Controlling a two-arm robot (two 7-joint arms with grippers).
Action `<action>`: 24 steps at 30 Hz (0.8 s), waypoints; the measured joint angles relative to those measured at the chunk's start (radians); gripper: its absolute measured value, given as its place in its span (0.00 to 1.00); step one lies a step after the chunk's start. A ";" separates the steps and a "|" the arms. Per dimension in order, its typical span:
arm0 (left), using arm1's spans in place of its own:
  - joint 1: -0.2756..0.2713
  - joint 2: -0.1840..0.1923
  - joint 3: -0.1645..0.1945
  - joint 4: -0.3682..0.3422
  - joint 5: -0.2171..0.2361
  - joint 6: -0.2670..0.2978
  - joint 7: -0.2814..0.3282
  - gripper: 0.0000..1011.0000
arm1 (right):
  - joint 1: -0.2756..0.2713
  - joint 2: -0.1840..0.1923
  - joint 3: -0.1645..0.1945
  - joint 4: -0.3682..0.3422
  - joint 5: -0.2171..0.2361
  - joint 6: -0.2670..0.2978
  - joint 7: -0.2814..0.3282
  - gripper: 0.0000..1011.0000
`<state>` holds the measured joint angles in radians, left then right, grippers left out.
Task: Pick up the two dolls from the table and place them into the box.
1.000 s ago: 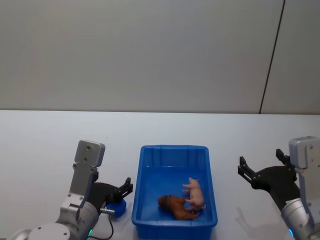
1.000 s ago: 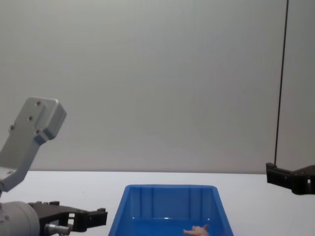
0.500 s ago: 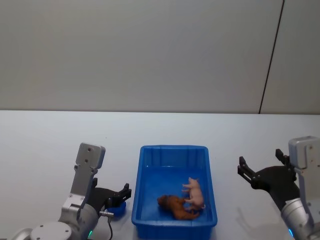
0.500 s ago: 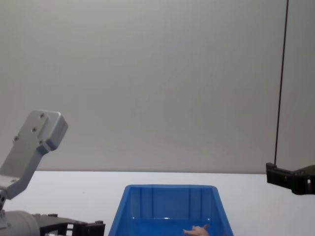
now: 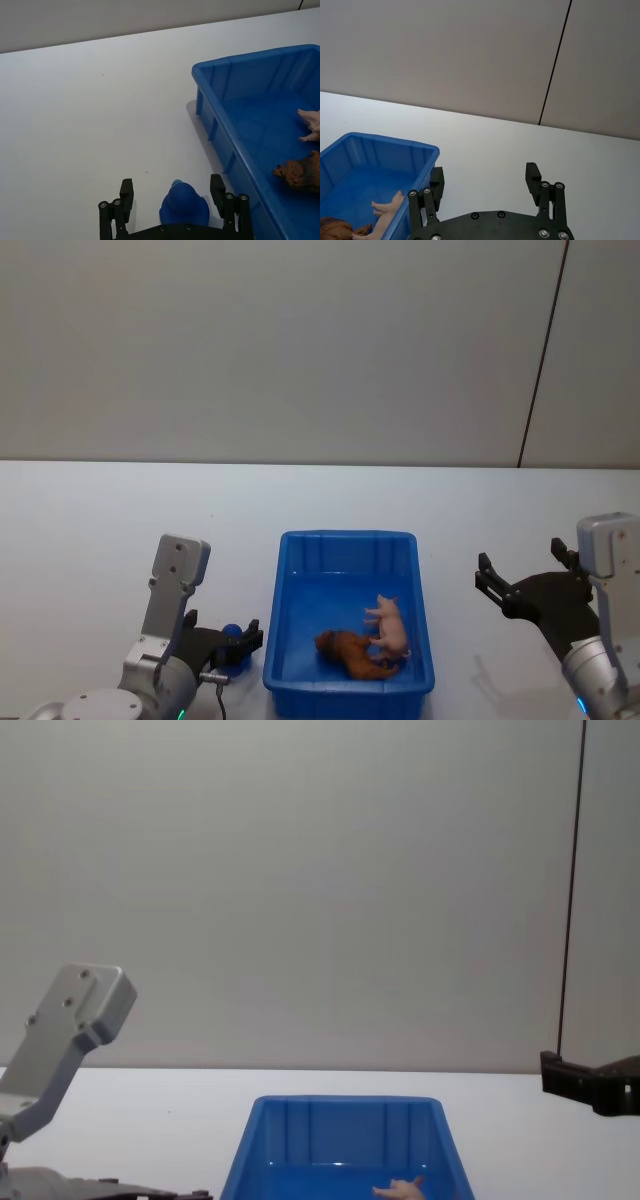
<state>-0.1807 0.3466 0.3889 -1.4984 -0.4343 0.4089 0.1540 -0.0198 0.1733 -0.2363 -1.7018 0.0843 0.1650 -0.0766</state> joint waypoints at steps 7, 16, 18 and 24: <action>0.005 -0.002 -0.003 0.000 -0.013 0.006 -0.004 0.81 | 0.000 0.000 0.000 0.000 0.000 0.000 0.000 0.99; 0.012 -0.005 -0.006 0.009 -0.029 0.004 -0.017 0.54 | 0.000 0.000 0.000 0.000 0.000 0.000 0.000 0.99; 0.013 -0.006 -0.007 0.012 -0.032 0.002 -0.021 0.48 | 0.000 0.000 0.000 0.000 0.000 0.000 0.000 0.99; 0.015 -0.008 -0.008 0.018 -0.035 -0.006 -0.031 0.28 | 0.000 0.000 0.000 0.000 0.000 0.000 0.000 0.99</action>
<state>-0.1659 0.3383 0.3804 -1.4802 -0.4696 0.4025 0.1232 -0.0198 0.1733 -0.2362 -1.7017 0.0844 0.1650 -0.0767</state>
